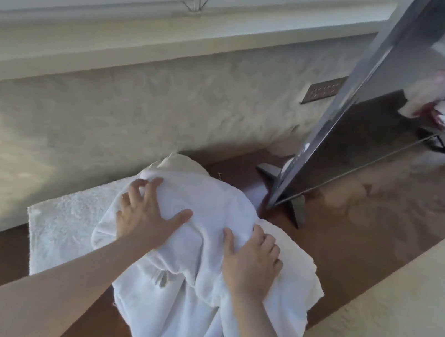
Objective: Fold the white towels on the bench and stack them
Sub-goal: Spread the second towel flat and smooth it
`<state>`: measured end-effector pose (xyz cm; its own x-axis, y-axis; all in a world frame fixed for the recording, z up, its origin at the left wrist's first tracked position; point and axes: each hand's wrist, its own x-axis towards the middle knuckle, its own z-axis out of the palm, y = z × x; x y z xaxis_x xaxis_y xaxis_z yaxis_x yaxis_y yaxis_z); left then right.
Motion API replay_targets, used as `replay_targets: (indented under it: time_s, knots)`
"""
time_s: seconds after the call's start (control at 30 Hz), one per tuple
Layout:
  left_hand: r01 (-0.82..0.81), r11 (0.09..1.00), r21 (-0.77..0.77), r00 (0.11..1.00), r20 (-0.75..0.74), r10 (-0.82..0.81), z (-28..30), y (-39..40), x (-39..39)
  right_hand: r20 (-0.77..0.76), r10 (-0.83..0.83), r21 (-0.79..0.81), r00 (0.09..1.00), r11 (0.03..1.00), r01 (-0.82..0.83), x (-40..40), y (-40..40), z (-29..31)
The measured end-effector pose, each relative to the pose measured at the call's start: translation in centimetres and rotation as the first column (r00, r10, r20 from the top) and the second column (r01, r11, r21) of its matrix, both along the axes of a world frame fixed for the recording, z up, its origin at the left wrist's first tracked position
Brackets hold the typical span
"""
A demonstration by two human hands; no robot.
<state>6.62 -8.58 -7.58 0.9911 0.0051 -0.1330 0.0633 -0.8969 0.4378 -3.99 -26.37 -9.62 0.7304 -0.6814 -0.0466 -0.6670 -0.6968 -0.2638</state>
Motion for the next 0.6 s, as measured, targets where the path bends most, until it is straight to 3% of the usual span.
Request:
replay_targets:
  time_s: [0.13, 0.3, 0.4, 0.6]
  knots:
    - [0.013, 0.997, -0.08, 0.998, 0.06, -0.008, -0.7, 0.6, 0.1, 0.106, 0.088, -0.129, 0.99, 0.989, -0.074, 0.4, 0.1, -1.5]
    - [0.116, 0.976, -0.184, 0.987, 0.131, -0.093, 1.0, 1.6, -0.2, 0.188, 0.072, 0.058, 0.98, 0.995, -0.084, 1.1, -0.4, 0.4]
    - [0.163, 0.959, -0.233, 0.968, 0.227, -0.109, 3.1, 3.2, -1.3, 0.312, 0.072, 0.063, 0.947, 0.993, -0.096, 1.1, 0.4, 3.3]
    - [0.049, 0.946, -0.322, 0.954, 0.296, 0.051, 7.1, 11.8, -4.5, 0.579, 0.282, -0.102, 0.765, 0.956, -0.276, 0.7, 7.8, 10.0]
